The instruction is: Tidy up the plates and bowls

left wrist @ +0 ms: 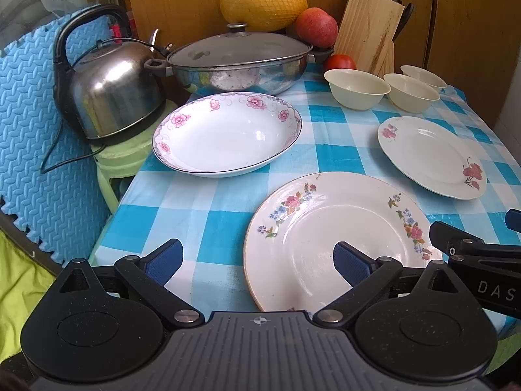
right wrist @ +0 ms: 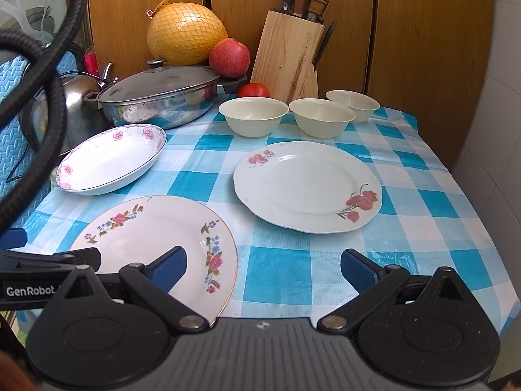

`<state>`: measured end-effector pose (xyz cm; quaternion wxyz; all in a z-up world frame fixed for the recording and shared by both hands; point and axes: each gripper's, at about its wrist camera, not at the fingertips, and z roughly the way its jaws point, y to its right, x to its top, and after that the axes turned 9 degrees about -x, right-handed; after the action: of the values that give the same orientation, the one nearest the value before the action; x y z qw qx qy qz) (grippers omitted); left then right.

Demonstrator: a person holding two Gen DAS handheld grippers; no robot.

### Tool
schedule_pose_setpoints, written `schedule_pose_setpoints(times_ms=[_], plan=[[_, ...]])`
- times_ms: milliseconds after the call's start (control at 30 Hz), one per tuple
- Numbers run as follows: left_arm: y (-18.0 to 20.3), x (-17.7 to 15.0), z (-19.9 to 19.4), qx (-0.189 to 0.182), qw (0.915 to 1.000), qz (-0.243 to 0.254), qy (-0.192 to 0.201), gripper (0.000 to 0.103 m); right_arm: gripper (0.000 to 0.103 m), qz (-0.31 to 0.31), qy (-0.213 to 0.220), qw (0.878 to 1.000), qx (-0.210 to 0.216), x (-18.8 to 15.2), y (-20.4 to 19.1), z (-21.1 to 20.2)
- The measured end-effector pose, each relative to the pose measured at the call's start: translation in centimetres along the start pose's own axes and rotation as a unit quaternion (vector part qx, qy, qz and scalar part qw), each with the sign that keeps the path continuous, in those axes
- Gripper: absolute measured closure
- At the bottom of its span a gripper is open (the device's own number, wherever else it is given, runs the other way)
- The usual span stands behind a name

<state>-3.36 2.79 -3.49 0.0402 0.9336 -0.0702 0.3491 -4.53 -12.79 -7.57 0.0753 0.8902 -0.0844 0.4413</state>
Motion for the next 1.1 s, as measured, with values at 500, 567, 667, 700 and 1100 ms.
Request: schedule_pose_setpoints(times_ms=[500, 567, 667, 700, 1100], plan=[[-0.1, -0.1, 0.7, -0.005, 0.9998, 0.001, -0.018, 0.003, 0.006, 0.004, -0.026, 1.000, 0.013, -0.2, 0.0, 0.6], [-0.1, -0.2, 0.7, -0.005, 0.9998, 0.001, -0.018, 0.002, 0.007, 0.004, -0.028, 0.999, 0.014, -0.3, 0.0, 0.6], [0.0, -0.2, 0.8, -0.003, 0.9998, 0.004, -0.020, 0.002, 0.007, 0.002, -0.032, 0.999, 0.015, -0.3, 0.0, 0.7], [0.0, -0.2, 0.9, -0.003, 0.9998, 0.004, -0.021, 0.002, 0.008, 0.003, -0.033, 0.999, 0.015, -0.3, 0.0, 0.8], [0.3, -0.5, 2.0, -0.012, 0.9988, 0.015, -0.045, 0.002, 0.035, 0.012, -0.074, 0.997, 0.034, -0.7, 0.3, 2.2]])
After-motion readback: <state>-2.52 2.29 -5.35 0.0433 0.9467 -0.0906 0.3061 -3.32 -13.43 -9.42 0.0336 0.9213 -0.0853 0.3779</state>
